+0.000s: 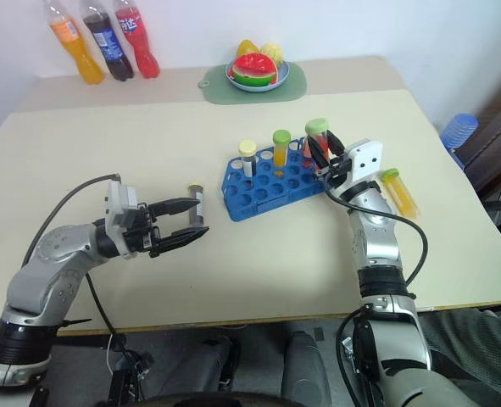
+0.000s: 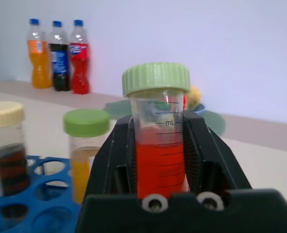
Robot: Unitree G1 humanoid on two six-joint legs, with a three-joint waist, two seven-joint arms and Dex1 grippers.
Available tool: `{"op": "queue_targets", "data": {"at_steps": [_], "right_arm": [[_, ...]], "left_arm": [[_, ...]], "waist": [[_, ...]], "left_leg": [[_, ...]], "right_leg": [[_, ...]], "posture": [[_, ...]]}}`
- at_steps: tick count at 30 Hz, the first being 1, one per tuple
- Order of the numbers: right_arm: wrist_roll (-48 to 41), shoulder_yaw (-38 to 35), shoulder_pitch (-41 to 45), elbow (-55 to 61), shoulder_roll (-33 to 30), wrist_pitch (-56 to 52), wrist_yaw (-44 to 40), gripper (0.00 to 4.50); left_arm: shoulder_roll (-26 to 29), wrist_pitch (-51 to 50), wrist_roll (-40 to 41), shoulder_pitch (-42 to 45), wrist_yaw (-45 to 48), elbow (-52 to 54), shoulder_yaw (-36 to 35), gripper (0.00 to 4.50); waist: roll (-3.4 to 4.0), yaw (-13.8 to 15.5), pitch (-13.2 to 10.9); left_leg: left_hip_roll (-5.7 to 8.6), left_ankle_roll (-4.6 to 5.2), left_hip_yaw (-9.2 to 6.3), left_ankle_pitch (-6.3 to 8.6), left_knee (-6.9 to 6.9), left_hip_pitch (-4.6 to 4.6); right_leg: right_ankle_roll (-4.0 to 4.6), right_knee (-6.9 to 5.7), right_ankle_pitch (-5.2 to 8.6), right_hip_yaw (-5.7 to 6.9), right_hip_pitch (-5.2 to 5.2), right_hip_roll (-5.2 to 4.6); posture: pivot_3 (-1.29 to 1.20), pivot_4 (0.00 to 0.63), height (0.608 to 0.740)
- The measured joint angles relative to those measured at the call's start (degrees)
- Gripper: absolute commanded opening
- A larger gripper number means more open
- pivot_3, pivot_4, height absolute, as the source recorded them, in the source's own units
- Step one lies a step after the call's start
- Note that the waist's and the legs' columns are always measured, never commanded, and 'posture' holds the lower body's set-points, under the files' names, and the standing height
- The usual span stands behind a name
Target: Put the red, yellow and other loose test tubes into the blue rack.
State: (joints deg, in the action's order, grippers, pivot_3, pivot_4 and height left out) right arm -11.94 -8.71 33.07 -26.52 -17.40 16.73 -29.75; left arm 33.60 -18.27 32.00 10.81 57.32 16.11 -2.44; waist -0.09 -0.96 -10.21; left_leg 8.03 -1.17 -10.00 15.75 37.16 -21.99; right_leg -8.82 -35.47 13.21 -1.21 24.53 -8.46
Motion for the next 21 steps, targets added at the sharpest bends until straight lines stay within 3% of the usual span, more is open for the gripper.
{"op": "queue_targets", "data": {"at_steps": [13,18,21], "right_arm": [[0.47,-0.72,4.48,-12.29,3.37,9.14,3.05,0.78],[-0.69,-1.94,4.9,-15.03,6.21,12.76,3.82,0.78],[-1.81,-2.58,3.3,-15.74,7.78,15.4,3.33,2.27]], "left_arm": [[-0.55,-0.02,0.2,-0.35,-1.12,0.78,0.03,3.14],[-0.93,-0.03,0.3,-0.32,-1.14,0.76,0.04,3.14],[-1.39,-0.07,0.37,-0.25,-1.14,0.71,0.16,3.14]], "waist": [[-0.01,-0.16,0.01],[-0.01,-0.33,0.02],[-0.01,-0.34,0.02]], "left_leg": [[-0.03,0.0,0.09,0.0,-0.04,0.32],[-0.47,-0.04,0.28,0.0,-0.1,0.5],[-0.77,-0.2,0.3,0.08,-0.1,0.53]], "right_leg": [[0.0,-0.03,0.0,-0.16,-0.21,0.07],[0.17,0.04,-0.09,-0.38,-0.3,0.52],[0.26,0.04,-0.12,-0.41,-0.26,0.83]], "posture": [[0.0,0.15,0.74],[0.0,0.15,0.74],[0.0,0.15,0.74]]}}
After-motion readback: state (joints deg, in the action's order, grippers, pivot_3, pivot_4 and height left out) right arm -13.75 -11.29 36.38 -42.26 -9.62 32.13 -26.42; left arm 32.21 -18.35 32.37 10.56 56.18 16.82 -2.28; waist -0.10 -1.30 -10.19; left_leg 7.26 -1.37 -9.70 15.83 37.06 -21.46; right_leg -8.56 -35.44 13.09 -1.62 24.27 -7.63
